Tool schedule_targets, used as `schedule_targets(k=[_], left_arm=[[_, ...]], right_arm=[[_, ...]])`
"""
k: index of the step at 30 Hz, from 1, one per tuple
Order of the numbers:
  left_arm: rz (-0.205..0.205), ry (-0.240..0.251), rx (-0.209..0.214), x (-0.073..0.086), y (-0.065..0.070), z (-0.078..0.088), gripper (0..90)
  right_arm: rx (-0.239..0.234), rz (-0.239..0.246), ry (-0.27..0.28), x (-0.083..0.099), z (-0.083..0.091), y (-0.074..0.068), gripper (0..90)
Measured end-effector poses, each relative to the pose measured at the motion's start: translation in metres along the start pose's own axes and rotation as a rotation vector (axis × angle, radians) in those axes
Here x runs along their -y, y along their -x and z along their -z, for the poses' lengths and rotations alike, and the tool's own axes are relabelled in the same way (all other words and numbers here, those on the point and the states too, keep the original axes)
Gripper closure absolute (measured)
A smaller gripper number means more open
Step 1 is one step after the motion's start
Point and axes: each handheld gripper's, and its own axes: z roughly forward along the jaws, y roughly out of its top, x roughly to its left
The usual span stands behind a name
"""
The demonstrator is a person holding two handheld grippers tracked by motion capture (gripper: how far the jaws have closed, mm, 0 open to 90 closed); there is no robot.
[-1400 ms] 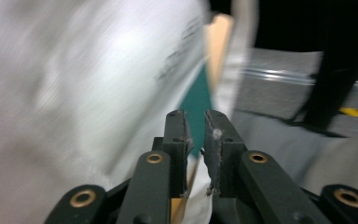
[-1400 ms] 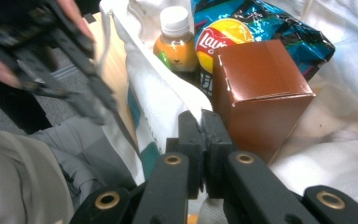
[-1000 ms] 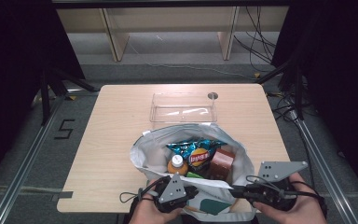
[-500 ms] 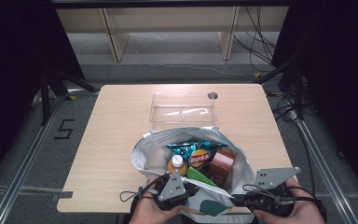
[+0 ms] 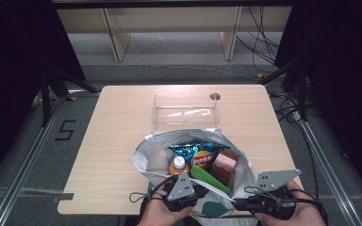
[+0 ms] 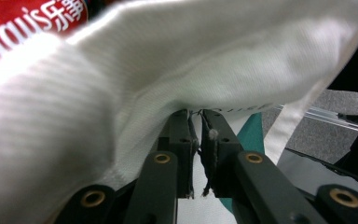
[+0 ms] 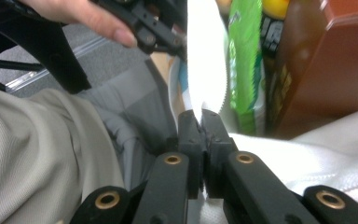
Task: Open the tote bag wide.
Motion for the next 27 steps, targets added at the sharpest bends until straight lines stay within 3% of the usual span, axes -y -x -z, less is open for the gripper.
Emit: schedule_targets(k=[3,5,7,8,11,12,13,14,15,16,17,18,19,20,21,23,24,27], left_arm=[[-0.004,-0.001,0.003,0.001,-0.001,0.000,82.2],[-0.011,-0.014,-0.001,0.002,-0.001,0.001,81.9],[-0.014,-0.022,0.002,0.003,0.000,0.003,81.5],[0.006,-0.028,0.017,0.004,0.001,0.003,81.1],[-0.005,-0.041,0.029,0.005,0.006,0.011,79.9],[-0.015,-0.039,0.037,0.004,0.006,0.014,79.4],[-0.007,-0.028,0.038,0.005,0.008,0.018,79.1],[0.007,-0.021,0.041,0.005,0.009,0.022,79.0],[-0.010,-0.013,0.038,0.005,0.010,0.027,79.0],[-0.010,-0.003,0.039,0.005,0.011,0.031,79.2],[-0.005,0.009,0.039,0.006,0.011,0.036,79.7],[0.021,0.024,0.040,0.006,0.013,0.040,80.2],[0.004,0.033,0.031,0.006,0.013,0.046,80.5],[0.033,0.049,0.032,0.005,0.014,0.050,80.8],[0.015,0.061,0.027,0.003,0.012,0.056,81.0],[0.028,0.089,-0.001,0.000,0.011,0.064,80.7],[0.008,0.098,-0.009,-0.002,0.007,0.068,80.3],[0.021,0.111,-0.065,-0.005,-0.007,0.074,80.4]], right_arm=[[-0.010,-0.023,-0.030,0.003,-0.007,0.000,89.1],[-0.013,-0.009,-0.037,0.004,-0.011,0.003,89.1],[-0.013,-0.036,-0.051,0.006,-0.015,0.006,89.1],[-0.014,-0.048,-0.056,0.006,-0.017,0.006,89.1],[-0.001,-0.062,-0.079,0.009,-0.022,0.010,89.1],[0.003,-0.077,-0.085,0.010,-0.024,0.010,89.1],[-0.001,-0.048,-0.084,0.010,-0.025,0.014,89.1],[0.010,-0.089,-0.097,0.012,-0.027,0.012,89.0],[0.016,-0.072,-0.103,0.012,-0.028,0.015,89.0],[0.019,-0.099,-0.116,0.014,-0.029,0.015,88.9],[0.030,-0.063,-0.112,0.015,-0.032,0.020,88.9],[0.030,-0.101,-0.126,0.016,-0.033,0.020,88.9],[0.024,-0.100,-0.124,0.018,-0.036,0.021,88.9],[0.032,-0.096,-0.131,0.019,-0.039,0.022,88.9],[0.032,-0.098,-0.142,0.019,-0.040,0.023,88.8],[0.036,-0.089,-0.155,0.019,-0.045,0.022,88.7],[0.043,-0.089,-0.164,0.019,-0.046,0.023,88.7],[0.056,-0.071,-0.174,0.019,-0.049,0.023,88.6]])
